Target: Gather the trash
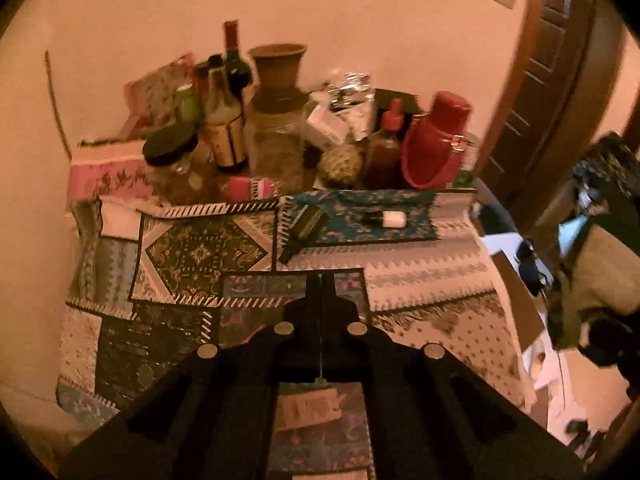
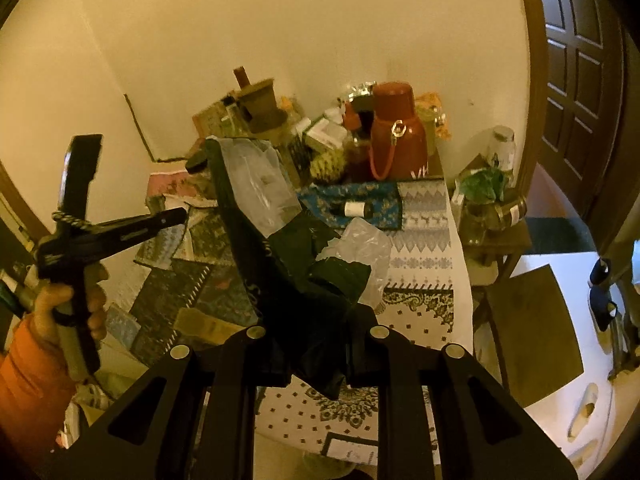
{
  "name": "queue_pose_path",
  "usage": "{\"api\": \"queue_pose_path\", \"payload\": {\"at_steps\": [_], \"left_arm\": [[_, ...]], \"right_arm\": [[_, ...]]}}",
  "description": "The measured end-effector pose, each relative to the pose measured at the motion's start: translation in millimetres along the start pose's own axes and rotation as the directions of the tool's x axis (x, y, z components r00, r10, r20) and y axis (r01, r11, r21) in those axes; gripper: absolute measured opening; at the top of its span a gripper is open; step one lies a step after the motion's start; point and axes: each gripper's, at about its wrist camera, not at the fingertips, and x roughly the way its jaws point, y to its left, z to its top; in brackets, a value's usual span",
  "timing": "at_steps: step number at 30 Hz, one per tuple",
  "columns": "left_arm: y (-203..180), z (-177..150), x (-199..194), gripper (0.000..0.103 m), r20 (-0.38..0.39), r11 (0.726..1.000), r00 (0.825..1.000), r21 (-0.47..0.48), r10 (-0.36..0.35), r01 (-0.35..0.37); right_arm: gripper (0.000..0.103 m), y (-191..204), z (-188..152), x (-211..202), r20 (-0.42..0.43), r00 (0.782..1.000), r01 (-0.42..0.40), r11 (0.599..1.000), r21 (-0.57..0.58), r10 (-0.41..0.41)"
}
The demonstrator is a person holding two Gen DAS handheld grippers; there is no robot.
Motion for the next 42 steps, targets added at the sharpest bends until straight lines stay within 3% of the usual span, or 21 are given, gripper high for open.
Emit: {"api": "queue_pose_path", "payload": {"at_steps": [1,2,3,4,5,6,7,15,20,26,27,29,30,31,36,42], "left_arm": [[-2,-1,-3,0.002,-0.002,1.0,1.0,0.02,0.003,-0.003],[-4,-4,-5,0.005,-0.005,0.999,1.0,0.041,0.005,-0.004],[-5,-7,-6,0.015,-0.009,0.998,1.0,0.058,0.005,-0.004],[-5,-11,-6,0.035,-0.018,0.997,1.0,0.072,0.014,-0.013],[-3,-16,-4,0.049,-0.029,0.997,0.999,0.076,0.035,-0.032],[1,-23,-1,0.071,-0.036,0.996,0.997,0.066,0.063,-0.06],[6,-32,0,0.079,-0.035,0.996,0.996,0.049,0.08,-0.079],[62,-106,27,0.079,-0.163,0.987,0.985,-0.143,0.055,-0.079],[91,-142,44,0.079,-0.182,0.942,0.982,-0.335,-0.044,-0.02],[101,-157,70,0.079,-0.135,0.872,0.981,-0.487,-0.136,0.054],[102,-156,74,0.075,-0.124,0.861,0.981,-0.504,-0.151,0.069],[101,-155,83,0.056,-0.108,0.846,0.975,-0.523,-0.192,0.108],[100,-155,86,0.032,-0.109,0.845,0.972,-0.521,-0.206,0.121],[98,-153,90,0.018,-0.116,0.847,0.967,-0.513,-0.228,0.139],[89,-150,70,0.011,-0.088,0.883,0.979,-0.451,-0.186,0.127],[87,-153,0,0.009,-0.016,0.943,0.993,-0.318,-0.114,0.103]], "right_arm": [[0.016,2,-1,-4,0.008,1.0,0.003,1.0,0.003,-0.003],[0.016,4,-3,-8,0.019,1.0,0.01,1.0,0.005,-0.01],[0.016,5,-5,-12,0.028,0.999,0.019,1.0,0.007,-0.019],[0.016,5,-7,-15,0.032,0.999,0.026,1.0,0.011,-0.026],[0.016,5,-10,-18,0.033,0.999,0.035,0.999,0.022,-0.036],[0.016,4,-12,-19,0.032,0.999,0.04,0.999,0.031,-0.041],[0.016,3,-16,-20,0.027,0.999,0.045,0.998,0.043,-0.046],[0.016,2,-43,-8,-0.047,0.995,0.089,0.992,0.094,-0.085],[0.016,8,-58,7,-0.091,0.993,0.084,0.991,0.1,-0.075],[0.016,21,-71,23,-0.13,0.99,0.068,0.995,0.077,-0.058],[0.016,23,-73,24,-0.133,0.989,0.067,0.995,0.071,-0.057],[0.016,28,-75,25,-0.134,0.989,0.068,0.996,0.061,-0.059],[0.016,31,-76,25,-0.135,0.989,0.068,0.996,0.055,-0.06],[0.016,33,-76,24,-0.134,0.989,0.069,0.996,0.052,-0.062],[0.016,44,-81,16,-0.117,0.99,0.082,0.996,0.044,-0.077],[0.016,66,-94,-6,-0.074,0.993,0.099,0.993,0.063,-0.094]]}}
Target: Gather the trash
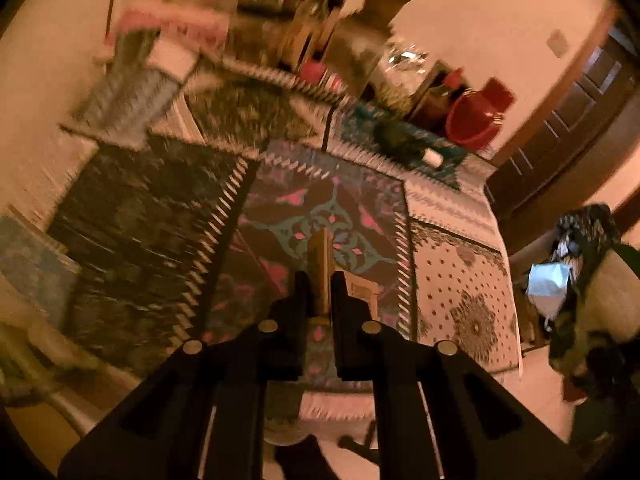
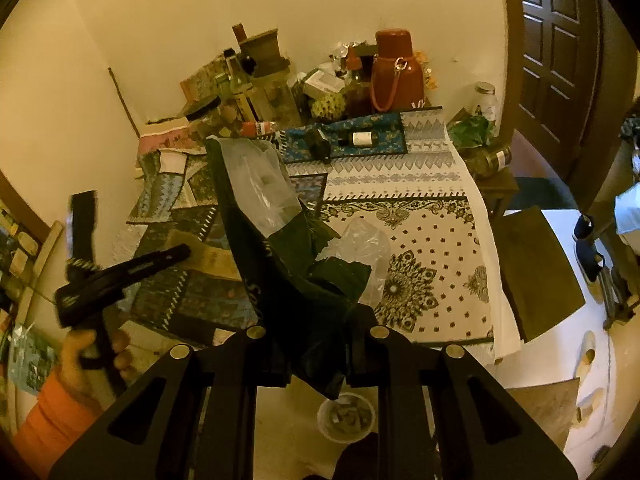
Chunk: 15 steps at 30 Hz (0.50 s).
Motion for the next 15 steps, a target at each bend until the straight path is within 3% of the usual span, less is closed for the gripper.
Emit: {"api": "queue_pose_path", "payload": {"at_steps": [8,15], "left_arm": [[1,-32,-97,0.009,0.081,0.989,0.997,0.146,0.015,-0.026],[2,-81,-153,0.009,0.117,0.974,0.993,0.227,-0.009,-0.018]], "right_arm": [[0.016,34,-36,-37,0.053,0.998,0.024,1.0,0.013,-0.025],[0.016,55,-84,-55,0.042,0.998,0.038,0.999,0.028,-0.039]]}}
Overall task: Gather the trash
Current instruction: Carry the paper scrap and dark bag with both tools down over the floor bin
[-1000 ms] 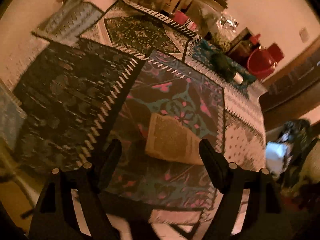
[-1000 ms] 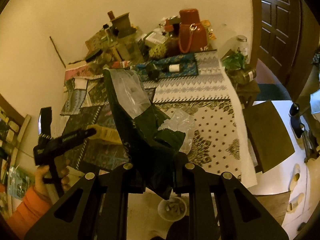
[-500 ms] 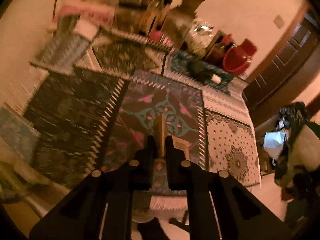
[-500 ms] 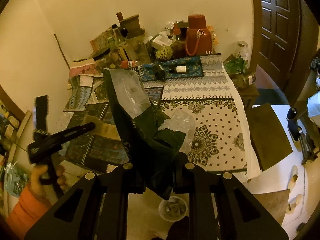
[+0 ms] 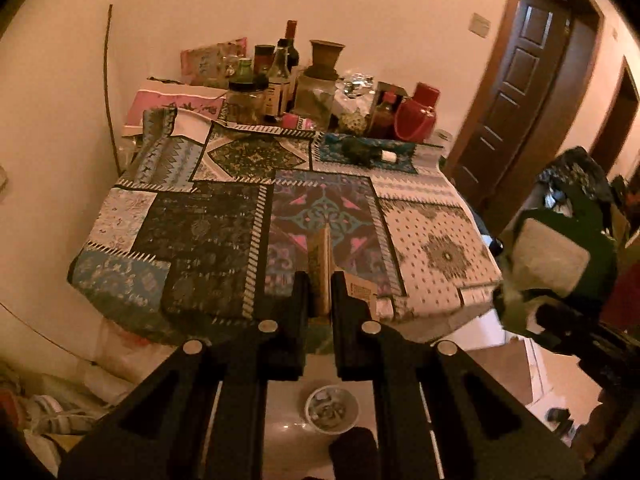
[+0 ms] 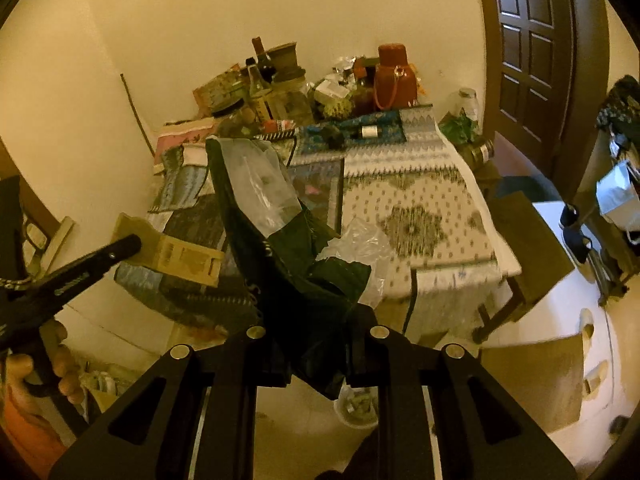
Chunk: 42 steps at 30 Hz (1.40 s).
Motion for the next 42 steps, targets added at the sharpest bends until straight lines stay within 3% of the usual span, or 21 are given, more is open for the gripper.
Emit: {"api": "queue_pose_path", "payload": {"at_steps": [8,15,22,33,38,42], "left_arm": [[-13,-51,-7,0.009,-0.069,0.999,0.998,0.034,0.009,-0.006],[-26,-103,34,0.009,-0.19,1.0,0.982,0.024,0.022,-0.018],[-38,-162,117,0.009,-0.32,0.999,0.946,0.013,0.043,-0.04],[-18,-266,248,0.009,-0.417,0.99,0.903,-0.038,0.104,-0.132],[-1,-311,301,0.009,-0.442,0.985,0.887,-0.046,0.131,-0.168],[10,-344,337,0.009,-0.461,0.982,0.877,-0.054,0.135,-0.179]], "right_arm": [[0.016,-4,-47,8,-0.112,0.994,0.014,1.0,0.021,-0.011],[0.016,-29,-84,46,-0.223,0.975,0.019,0.999,0.034,-0.011],[0.016,-64,-123,115,-0.342,0.94,0.018,0.999,0.029,-0.007],[0.016,-123,-221,270,-0.505,0.863,0.004,1.0,0.018,0.006],[0.016,-138,-263,329,-0.535,0.845,-0.005,1.0,0.014,0.012],[0.017,-149,-287,367,-0.537,0.842,-0.036,0.999,0.027,0.045]]}}
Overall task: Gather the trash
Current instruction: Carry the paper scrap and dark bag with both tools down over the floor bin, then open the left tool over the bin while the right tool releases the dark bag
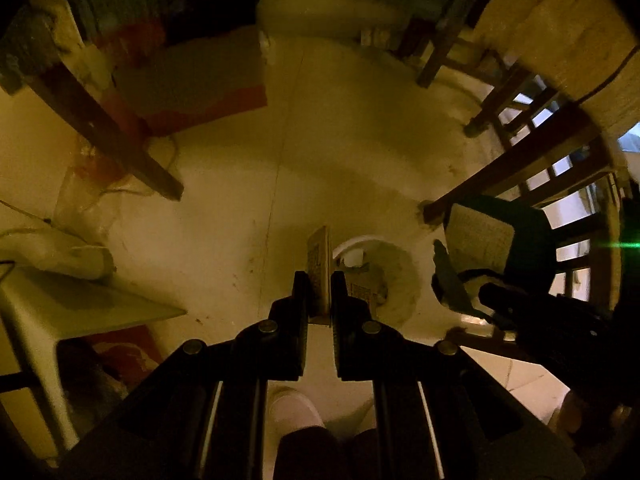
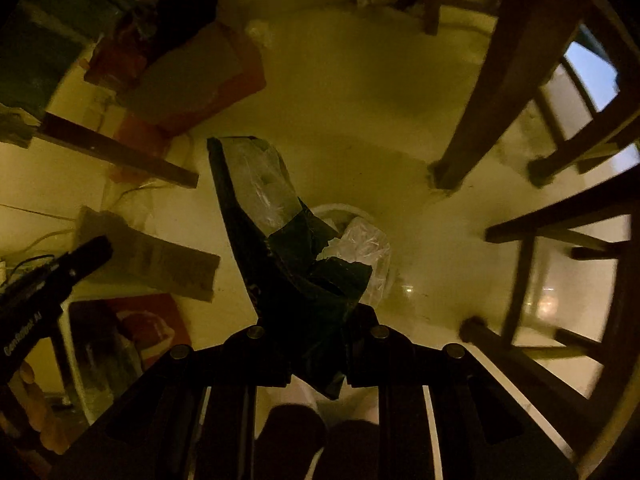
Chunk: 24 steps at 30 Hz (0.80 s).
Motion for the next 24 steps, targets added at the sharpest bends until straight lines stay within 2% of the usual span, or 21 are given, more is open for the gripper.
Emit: {"api": "queue_pose_path", "payload": {"at_steps": [1,4,5,6,10,15,16,19,20,24], "left_arm": [[0,-2,9,0.009,-0.004,1.0,1.0,-0.002,0.001,-0.001],[1,-8,33,0.009,-0.023,1.0,1.0,-0.012,-0.003,0.003],[0,-10,40,0.009,-0.029,1.0,1.0,-0.016,-0.007,0.006],[-1,-12,46,0.009,-0.036,1.0,0.999,-0.018,-0.011,0.01],[-7,-16,64,0.01,-0.068,1.0,0.997,-0.017,-0.027,0.026],[-25,-15,79,0.013,-0.136,0.996,0.987,-0.012,-0.091,0.09],[-29,-14,83,0.017,-0.153,0.995,0.983,-0.007,-0.102,0.102],[-40,-11,89,0.045,-0.218,0.995,0.971,0.002,-0.095,0.098],[-44,-11,89,0.049,-0.229,0.996,0.97,0.004,-0.082,0.085],[-50,-8,75,0.049,-0.247,0.997,0.967,0.023,-0.064,0.072]], "right_arm": [[0.02,-2,0,9,0.0,1.0,-0.006,1.0,-0.004,0.006],[0.049,-7,-2,34,-0.019,1.0,-0.014,1.0,0.009,0.014],[0.056,-8,-3,38,-0.016,1.0,-0.012,1.0,0.014,0.012],[0.059,-10,-5,43,-0.021,1.0,-0.004,1.0,0.019,0.004],[0.06,-11,-6,42,-0.04,0.999,0.015,0.999,0.03,-0.014],[0.06,-20,-8,28,-0.045,0.999,0.013,0.999,0.046,-0.011],[0.06,-20,-8,25,-0.043,0.999,0.021,0.999,0.044,-0.019],[0.06,-21,-6,12,-0.03,0.999,0.038,0.998,0.04,-0.037],[0.06,-20,-4,5,-0.026,0.999,0.04,0.998,0.039,-0.039],[0.06,-15,1,-19,-0.007,0.999,0.052,0.998,0.036,-0.052]]}}
